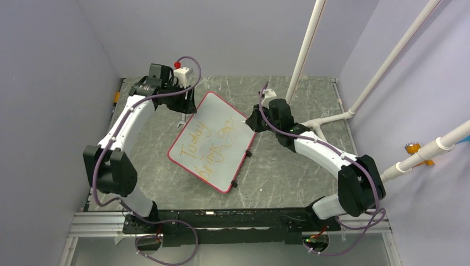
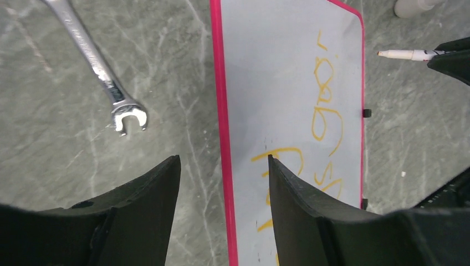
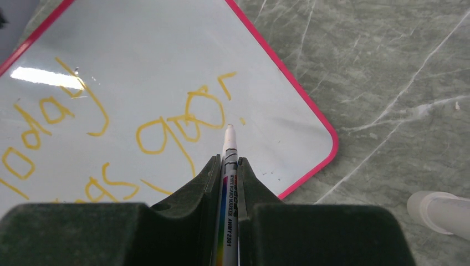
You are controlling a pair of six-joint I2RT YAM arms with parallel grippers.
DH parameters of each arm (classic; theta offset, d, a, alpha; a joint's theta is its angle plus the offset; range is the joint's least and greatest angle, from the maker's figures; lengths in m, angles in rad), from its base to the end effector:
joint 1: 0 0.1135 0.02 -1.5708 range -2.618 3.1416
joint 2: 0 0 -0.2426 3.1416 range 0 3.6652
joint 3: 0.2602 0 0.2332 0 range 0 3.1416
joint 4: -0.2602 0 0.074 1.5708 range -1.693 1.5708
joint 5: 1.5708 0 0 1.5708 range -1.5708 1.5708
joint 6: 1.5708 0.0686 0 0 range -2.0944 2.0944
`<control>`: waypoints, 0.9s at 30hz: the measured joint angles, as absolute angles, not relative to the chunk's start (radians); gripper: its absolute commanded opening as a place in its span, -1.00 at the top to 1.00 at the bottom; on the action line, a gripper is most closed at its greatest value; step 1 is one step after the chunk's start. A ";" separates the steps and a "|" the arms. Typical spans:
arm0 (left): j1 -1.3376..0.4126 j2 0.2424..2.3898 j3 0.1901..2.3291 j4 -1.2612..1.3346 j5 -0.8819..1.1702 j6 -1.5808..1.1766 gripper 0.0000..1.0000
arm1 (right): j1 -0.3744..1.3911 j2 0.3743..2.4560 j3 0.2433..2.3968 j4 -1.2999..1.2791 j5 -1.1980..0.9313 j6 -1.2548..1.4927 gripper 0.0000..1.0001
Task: Write a sentence on the whiteboard
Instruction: Hold the whiteboard on the whiteboard stand.
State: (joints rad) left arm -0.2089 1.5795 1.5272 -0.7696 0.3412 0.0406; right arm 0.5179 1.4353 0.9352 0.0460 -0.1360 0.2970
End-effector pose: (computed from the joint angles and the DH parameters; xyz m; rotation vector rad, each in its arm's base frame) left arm 0.3324 -0.0939 0.3027 0.4561 2.3420 -0.4873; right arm 0.2920 0.1771 0.2362 -0.3173 2.0581 0.6451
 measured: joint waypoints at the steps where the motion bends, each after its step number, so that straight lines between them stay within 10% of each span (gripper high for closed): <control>1: -0.203 1.603 1.537 -0.770 0.361 0.039 -0.23 | 0.518 1.430 0.935 0.046 -0.136 0.297 1.00; 27: -0.161 1.877 1.663 -0.848 0.808 -0.006 1.00 | 0.518 1.296 0.857 0.003 -0.165 0.300 1.00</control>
State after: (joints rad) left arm -0.1608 1.8767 1.6634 -0.8478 0.8078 -0.0059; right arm 0.5179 1.2961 0.8566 0.0029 -0.1646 0.3000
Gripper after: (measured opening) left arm 0.198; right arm 0.138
